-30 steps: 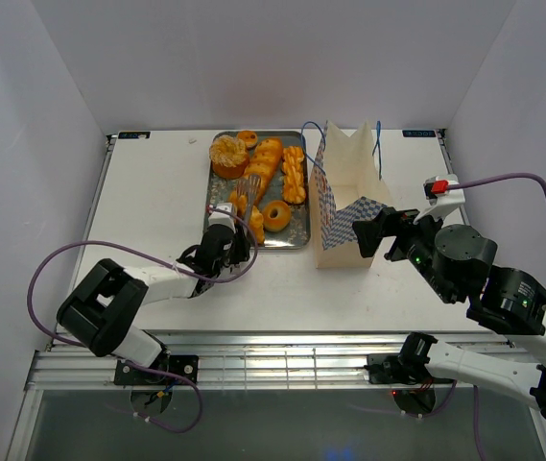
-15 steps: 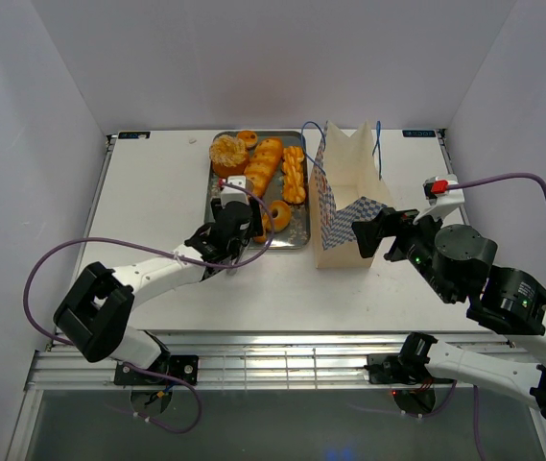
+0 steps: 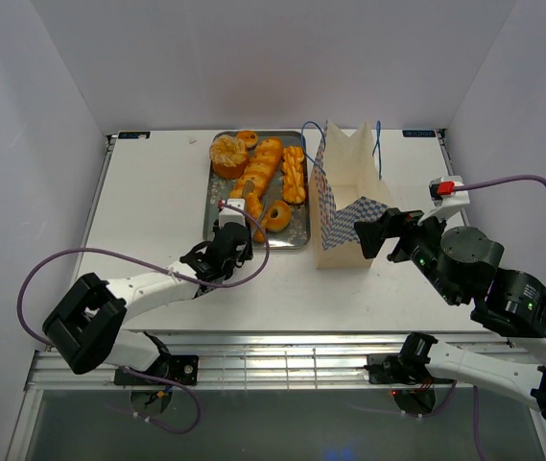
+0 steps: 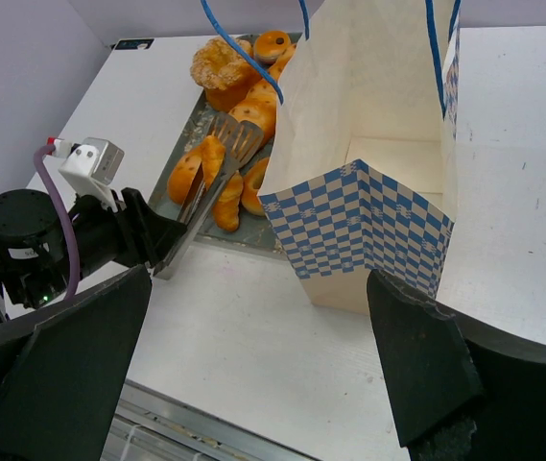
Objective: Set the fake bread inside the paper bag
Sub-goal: Pick up the clamp from the plate.
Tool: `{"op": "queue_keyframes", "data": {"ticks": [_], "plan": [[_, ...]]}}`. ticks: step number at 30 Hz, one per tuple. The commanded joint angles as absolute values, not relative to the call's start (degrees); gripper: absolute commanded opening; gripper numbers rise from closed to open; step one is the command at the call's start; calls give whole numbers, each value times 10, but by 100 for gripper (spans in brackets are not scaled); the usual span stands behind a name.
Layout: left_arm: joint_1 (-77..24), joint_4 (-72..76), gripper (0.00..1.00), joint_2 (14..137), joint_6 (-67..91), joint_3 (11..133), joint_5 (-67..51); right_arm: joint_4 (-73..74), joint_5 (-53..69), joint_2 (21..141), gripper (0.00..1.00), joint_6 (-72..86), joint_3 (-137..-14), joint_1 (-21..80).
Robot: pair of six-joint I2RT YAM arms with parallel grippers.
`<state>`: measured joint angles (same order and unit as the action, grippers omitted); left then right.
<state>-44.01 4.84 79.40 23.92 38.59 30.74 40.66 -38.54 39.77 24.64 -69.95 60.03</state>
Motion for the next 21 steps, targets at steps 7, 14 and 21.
{"op": "queue_keyframes", "data": {"ticks": [7,14,21], "plan": [[-441,91,55,792,221,378,245,403,-378,393,99,253,-700,601],[-437,108,53,834,205,391,235,406,-378,390,99,255,-704,600],[-420,137,44,859,187,388,205,410,-378,391,99,255,-708,600]]}}
